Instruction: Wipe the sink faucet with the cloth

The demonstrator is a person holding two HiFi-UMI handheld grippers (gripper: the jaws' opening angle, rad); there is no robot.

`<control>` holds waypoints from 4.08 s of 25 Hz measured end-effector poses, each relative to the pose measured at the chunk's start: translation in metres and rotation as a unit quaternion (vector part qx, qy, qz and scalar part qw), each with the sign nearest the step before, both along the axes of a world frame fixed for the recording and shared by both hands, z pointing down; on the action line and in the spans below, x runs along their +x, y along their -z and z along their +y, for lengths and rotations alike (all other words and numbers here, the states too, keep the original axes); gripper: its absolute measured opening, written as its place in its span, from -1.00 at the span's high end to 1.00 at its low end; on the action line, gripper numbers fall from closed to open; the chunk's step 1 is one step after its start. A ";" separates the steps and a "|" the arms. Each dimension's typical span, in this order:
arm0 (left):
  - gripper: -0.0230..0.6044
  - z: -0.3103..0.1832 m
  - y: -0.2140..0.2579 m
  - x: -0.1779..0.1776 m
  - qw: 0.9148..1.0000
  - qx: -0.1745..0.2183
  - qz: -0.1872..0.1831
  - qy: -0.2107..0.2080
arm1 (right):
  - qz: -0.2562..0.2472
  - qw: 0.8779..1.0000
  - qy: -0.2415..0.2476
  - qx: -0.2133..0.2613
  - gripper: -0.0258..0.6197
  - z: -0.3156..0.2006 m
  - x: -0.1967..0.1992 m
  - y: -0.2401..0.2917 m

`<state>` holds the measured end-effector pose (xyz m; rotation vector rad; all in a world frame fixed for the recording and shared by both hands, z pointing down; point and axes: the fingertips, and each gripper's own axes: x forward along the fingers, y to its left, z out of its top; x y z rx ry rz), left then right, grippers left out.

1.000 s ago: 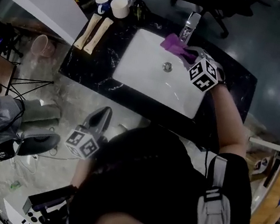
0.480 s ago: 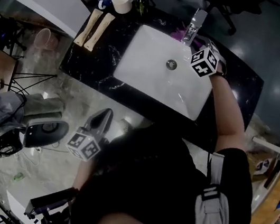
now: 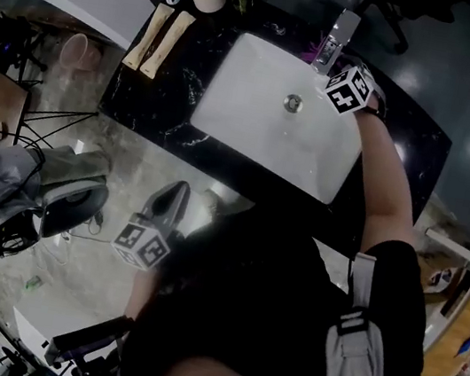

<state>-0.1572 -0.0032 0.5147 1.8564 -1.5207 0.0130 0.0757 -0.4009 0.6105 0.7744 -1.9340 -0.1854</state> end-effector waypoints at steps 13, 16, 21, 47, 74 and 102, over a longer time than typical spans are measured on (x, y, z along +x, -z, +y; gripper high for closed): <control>0.95 -0.013 0.017 0.004 0.999 0.022 -0.010 -0.049 | -0.117 0.986 -0.109 -0.039 0.67 0.015 0.017 0.021; 0.95 -0.016 0.016 0.005 0.998 0.028 0.000 -0.061 | -0.208 0.963 -0.167 -0.045 0.67 0.024 0.038 0.048; 0.95 -0.023 0.016 0.015 0.996 0.037 0.013 -0.084 | -0.372 0.901 -0.218 -0.042 0.68 0.027 0.061 0.116; 0.95 -0.014 0.001 0.002 0.999 0.004 0.008 -0.035 | -0.703 0.633 -0.245 -0.213 0.68 -0.028 0.036 0.115; 0.95 -0.011 0.012 0.007 0.999 0.019 -0.006 -0.025 | -0.397 0.781 -0.379 -0.297 0.70 -0.036 0.029 -0.011; 0.95 -0.014 0.024 0.025 0.999 0.026 -0.010 -0.033 | -0.121 0.973 0.089 -0.173 0.70 -0.081 0.011 0.159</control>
